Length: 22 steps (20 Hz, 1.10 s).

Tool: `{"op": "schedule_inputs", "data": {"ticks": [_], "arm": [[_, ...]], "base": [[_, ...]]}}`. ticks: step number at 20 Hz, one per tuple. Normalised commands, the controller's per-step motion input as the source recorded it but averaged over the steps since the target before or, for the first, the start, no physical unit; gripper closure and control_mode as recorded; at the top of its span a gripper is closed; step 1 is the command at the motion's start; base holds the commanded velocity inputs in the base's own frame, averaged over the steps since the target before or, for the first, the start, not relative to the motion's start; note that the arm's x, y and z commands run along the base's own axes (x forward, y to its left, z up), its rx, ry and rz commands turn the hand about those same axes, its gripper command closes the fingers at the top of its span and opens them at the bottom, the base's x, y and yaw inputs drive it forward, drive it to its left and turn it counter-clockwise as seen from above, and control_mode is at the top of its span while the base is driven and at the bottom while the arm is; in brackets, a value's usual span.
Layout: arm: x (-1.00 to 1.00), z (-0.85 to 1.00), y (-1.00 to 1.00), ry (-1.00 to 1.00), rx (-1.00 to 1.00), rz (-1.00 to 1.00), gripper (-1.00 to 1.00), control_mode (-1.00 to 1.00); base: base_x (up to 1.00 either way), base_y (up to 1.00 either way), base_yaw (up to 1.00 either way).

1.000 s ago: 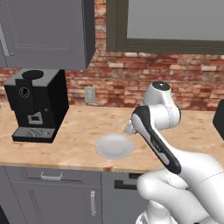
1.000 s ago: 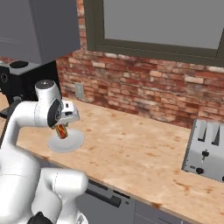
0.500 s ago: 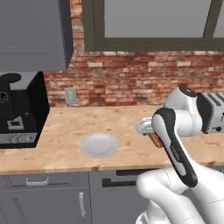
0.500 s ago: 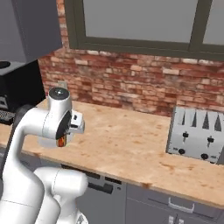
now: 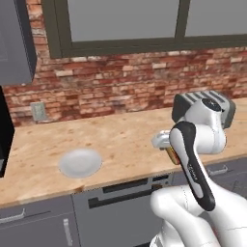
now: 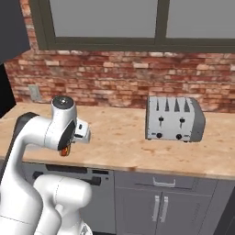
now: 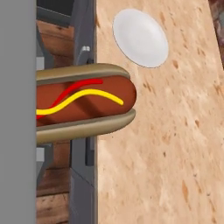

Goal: Place the cold items (bell pepper and corn) from the fridge in one tupperware on the dining counter. Place the warm items (kebab skewer and hot dog) in the stove area in another tupperware.

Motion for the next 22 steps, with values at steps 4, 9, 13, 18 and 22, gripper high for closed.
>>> {"op": "schedule_inputs", "data": {"ticks": [4, 9, 13, 18, 22], "arm": [[0.0, 0.0, 0.0, 0.0, 0.0, 0.0, 1.0, 1.0], [0.0, 0.0, 0.0, 0.0, 0.0, 0.0, 1.0, 1.0], [0.0, 0.0, 0.0, 0.0, 0.0, 0.0, 1.0, 1.0], [0.0, 0.0, 0.0, 0.0, 0.0, 0.0, 1.0, 1.0], [0.0, 0.0, 0.0, 0.0, 0.0, 0.0, 1.0, 1.0]], "base": [[-0.1, -0.72, 0.22], [-0.49, -0.75, 0.04], [-0.99, -0.41, -0.07], [-0.99, -0.22, -0.14], [-1.0, -0.21, -0.11]]}}
